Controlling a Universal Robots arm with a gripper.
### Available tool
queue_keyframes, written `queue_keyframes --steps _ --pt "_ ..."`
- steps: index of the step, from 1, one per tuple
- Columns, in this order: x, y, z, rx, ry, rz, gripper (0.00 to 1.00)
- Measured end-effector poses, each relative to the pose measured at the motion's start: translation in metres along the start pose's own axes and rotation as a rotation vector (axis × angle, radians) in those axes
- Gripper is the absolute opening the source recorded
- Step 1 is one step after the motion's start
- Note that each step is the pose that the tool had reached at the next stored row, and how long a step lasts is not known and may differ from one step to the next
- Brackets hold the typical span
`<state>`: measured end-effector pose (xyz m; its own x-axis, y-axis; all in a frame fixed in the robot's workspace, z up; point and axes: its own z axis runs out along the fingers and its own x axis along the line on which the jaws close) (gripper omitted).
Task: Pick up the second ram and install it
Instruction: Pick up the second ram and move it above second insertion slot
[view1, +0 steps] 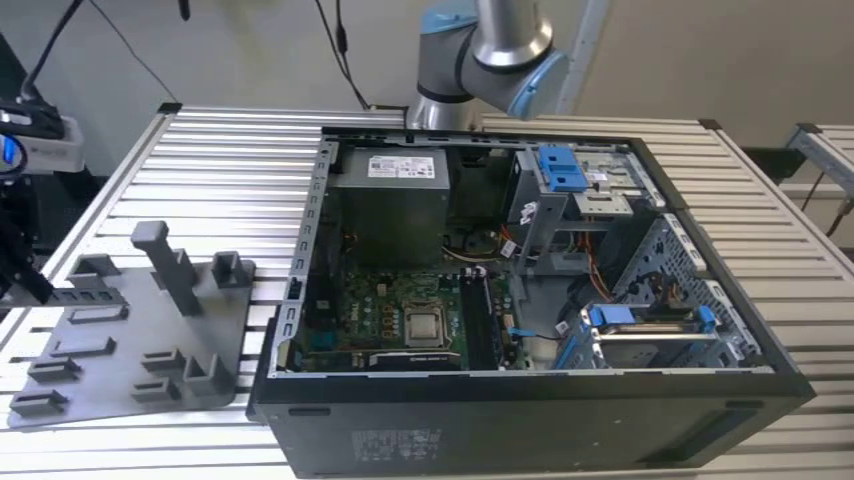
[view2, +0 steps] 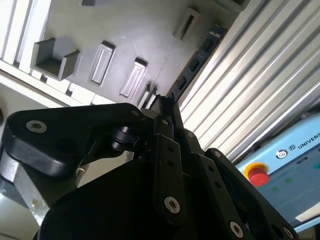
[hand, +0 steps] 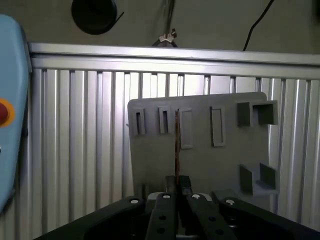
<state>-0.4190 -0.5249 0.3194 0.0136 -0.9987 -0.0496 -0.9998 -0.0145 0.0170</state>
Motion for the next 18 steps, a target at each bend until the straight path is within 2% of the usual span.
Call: queue_keyframes --steps 9,15,18 --pt "-0.0019 0.0006 -0.0398 -0.0003 -0.0001 0.000 0.14" --pt "-0.0028 0.0009 -0.0568 -0.0003 -0.0002 0.000 0.14" --pt "-0.0030 0.0012 -0.0619 -0.0002 -0.0019 -0.003 0.14"
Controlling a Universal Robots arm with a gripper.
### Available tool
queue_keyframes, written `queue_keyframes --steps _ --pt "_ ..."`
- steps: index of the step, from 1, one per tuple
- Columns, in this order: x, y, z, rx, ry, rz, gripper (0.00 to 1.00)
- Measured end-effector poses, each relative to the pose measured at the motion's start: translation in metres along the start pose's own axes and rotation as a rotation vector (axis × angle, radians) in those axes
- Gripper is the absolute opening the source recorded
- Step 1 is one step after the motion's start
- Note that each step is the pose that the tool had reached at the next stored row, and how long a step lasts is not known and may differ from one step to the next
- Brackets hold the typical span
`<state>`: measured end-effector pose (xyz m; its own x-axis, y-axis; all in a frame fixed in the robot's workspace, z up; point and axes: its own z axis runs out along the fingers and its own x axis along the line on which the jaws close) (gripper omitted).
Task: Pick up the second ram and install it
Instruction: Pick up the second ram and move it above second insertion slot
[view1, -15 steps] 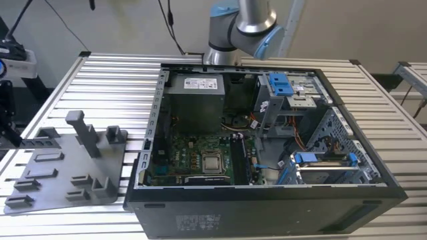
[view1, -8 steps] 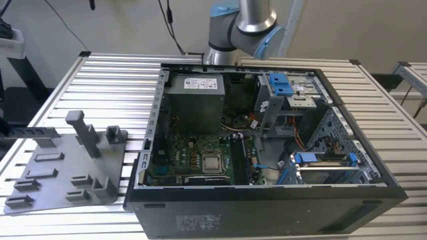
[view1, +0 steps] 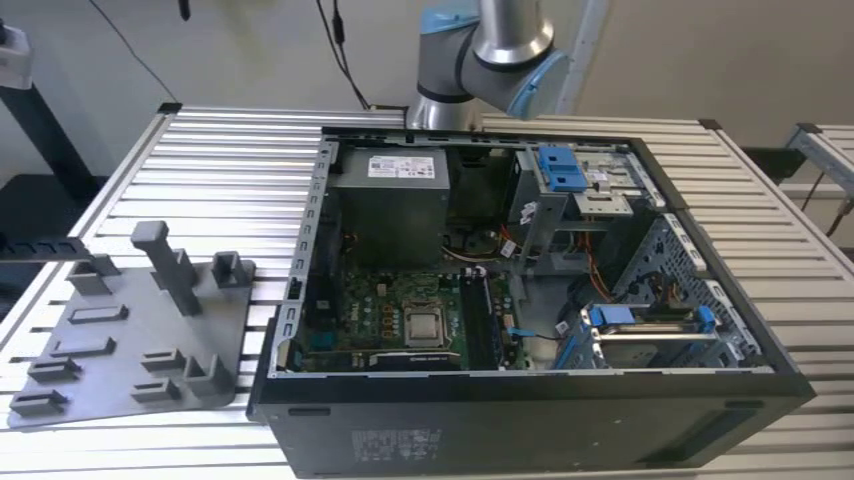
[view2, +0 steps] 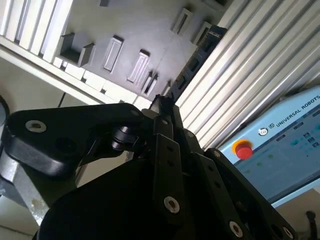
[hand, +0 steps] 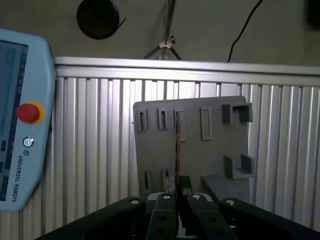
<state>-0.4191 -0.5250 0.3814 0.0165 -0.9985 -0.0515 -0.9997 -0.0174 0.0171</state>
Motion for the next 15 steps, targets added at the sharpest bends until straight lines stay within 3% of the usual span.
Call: queue_keyframes --steps 15 --pt "-0.0001 -0.0024 -0.0027 -0.0009 -0.0022 -0.015 0.14"
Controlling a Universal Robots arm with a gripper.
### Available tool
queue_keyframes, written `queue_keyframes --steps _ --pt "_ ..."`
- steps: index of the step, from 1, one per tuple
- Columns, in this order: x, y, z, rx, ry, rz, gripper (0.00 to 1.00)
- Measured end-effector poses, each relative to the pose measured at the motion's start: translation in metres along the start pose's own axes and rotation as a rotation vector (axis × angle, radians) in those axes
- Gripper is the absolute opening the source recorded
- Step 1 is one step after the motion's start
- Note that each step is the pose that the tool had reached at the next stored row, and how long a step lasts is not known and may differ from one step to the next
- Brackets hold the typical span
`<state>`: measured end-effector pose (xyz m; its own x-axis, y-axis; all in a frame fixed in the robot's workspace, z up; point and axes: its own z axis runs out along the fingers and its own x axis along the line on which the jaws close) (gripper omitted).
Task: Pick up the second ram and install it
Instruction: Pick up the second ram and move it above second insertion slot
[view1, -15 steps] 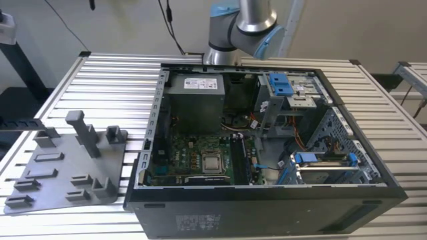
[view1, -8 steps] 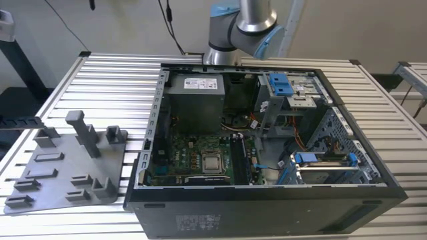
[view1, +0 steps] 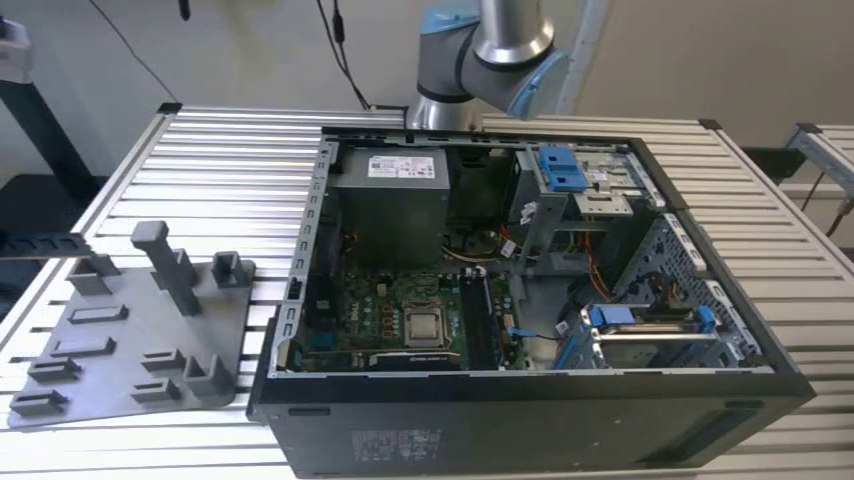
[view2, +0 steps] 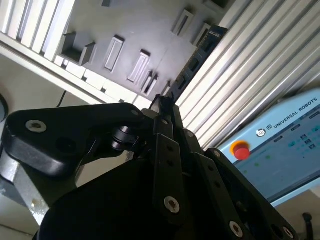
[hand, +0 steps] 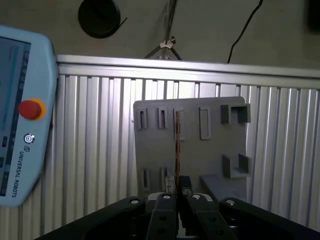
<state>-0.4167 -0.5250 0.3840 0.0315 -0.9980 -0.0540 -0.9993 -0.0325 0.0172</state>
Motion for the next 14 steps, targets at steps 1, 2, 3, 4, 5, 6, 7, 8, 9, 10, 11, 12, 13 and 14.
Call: queue_keyframes --steps 1,2,3,4,5,6,7,8,9,10,11,12,13,14 --pt "0.0000 -0.0008 -0.0001 -0.0001 0.0001 0.000 0.14" --pt "0.0000 -0.0017 0.0000 0.0000 -0.0001 0.000 0.14" --pt "0.0000 -0.0027 -0.0001 -0.0001 0.0000 0.000 0.14" --pt "0.0001 -0.0038 -0.0001 0.0000 0.0001 0.000 0.14" --pt "0.0001 -0.0050 0.0000 0.0001 0.0000 0.000 0.14" --pt "0.0001 -0.0062 -0.0001 0.0000 0.0000 0.000 0.14" --pt "0.0000 -0.0073 -0.0002 -0.0001 0.0001 0.000 0.14" --pt "-0.0001 -0.0086 -0.0001 0.0000 0.0000 0.000 0.14" --pt "-0.0003 -0.0097 -0.0001 0.0000 0.0000 0.000 0.14" --pt "-0.0005 -0.0108 -0.0001 0.0001 0.0000 0.000 0.14" --pt "-0.0008 -0.0119 -0.0002 0.0000 0.0000 0.000 0.14" --pt "-0.0010 -0.0130 -0.0002 0.0000 0.0001 0.000 0.14" --pt "-0.0012 -0.0143 -0.0002 0.0000 0.0000 0.000 0.14" --pt "-0.0014 -0.0159 -0.0002 0.0000 0.0000 0.000 0.14"
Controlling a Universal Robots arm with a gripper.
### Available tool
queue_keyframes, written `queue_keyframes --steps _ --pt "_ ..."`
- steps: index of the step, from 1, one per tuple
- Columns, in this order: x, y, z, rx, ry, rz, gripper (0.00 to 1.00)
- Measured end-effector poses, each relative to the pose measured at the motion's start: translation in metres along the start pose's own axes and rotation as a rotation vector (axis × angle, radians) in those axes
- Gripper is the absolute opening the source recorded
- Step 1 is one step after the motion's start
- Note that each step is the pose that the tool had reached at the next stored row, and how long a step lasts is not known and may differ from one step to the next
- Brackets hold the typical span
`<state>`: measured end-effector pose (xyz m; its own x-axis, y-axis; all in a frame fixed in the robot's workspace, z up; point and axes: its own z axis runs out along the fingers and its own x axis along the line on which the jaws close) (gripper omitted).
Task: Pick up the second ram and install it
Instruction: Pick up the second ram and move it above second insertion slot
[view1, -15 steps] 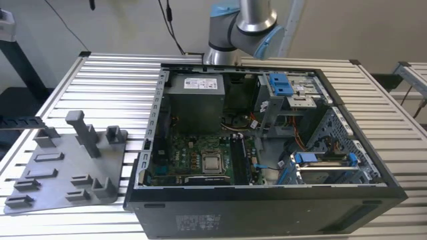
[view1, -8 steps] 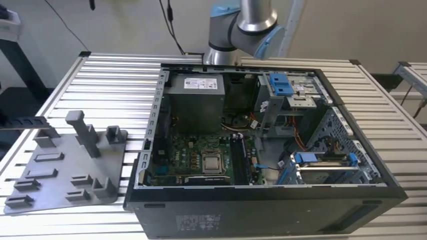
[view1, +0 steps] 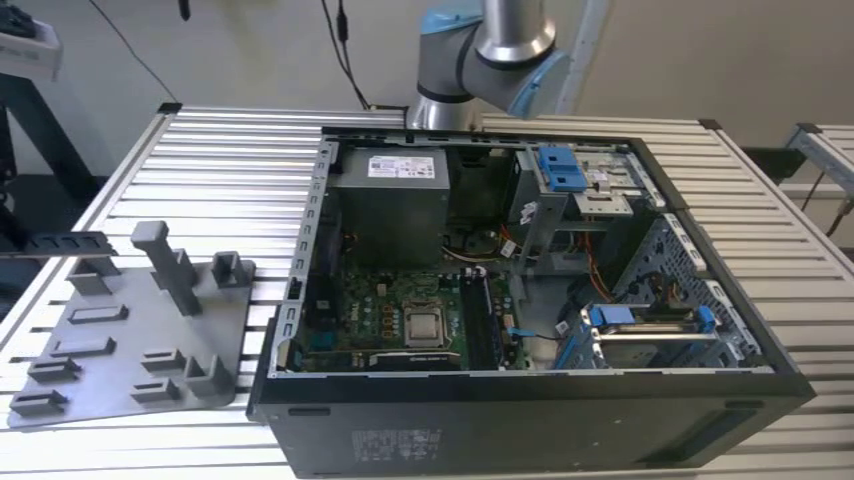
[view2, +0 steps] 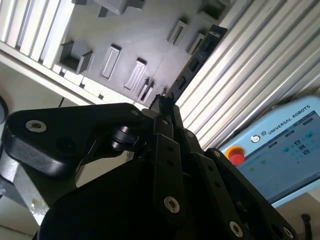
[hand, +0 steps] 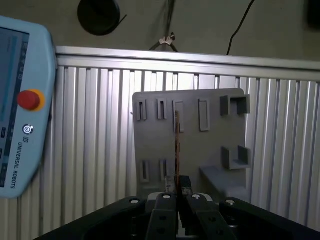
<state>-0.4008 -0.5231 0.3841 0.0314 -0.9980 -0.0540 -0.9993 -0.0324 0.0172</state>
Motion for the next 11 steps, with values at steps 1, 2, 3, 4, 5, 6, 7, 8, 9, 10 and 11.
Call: queue_keyframes --steps 1,2,3,4,5,6,7,8,9,10,11 --pt "-0.0001 -0.0018 0.0000 0.0000 0.0000 0.000 0.14" --pt "-0.0002 -0.0036 0.0000 0.0001 0.0000 0.000 0.14" --pt "-0.0002 -0.0052 -0.0001 0.0000 0.0000 0.000 0.14" --pt "-0.0002 -0.0064 -0.0001 0.0000 0.0000 0.000 0.14" --pt "-0.0002 -0.0069 -0.0001 0.0002 -0.0001 0.000 0.14" --pt "-0.0002 -0.0070 -0.0001 0.0002 -0.0001 0.002 0.14" --pt "-0.0002 -0.0070 -0.0001 0.0002 -0.0001 0.003 0.14" --pt "-0.0002 -0.0071 -0.0001 0.0002 -0.0001 0.003 0.14" --pt "-0.0002 -0.0075 -0.0001 0.0001 0.0000 0.003 0.14" --pt "-0.0001 -0.0085 -0.0002 0.0001 0.0000 0.003 0.14" --pt "-0.0001 -0.0097 -0.0002 0.0002 0.0000 0.003 0.14"
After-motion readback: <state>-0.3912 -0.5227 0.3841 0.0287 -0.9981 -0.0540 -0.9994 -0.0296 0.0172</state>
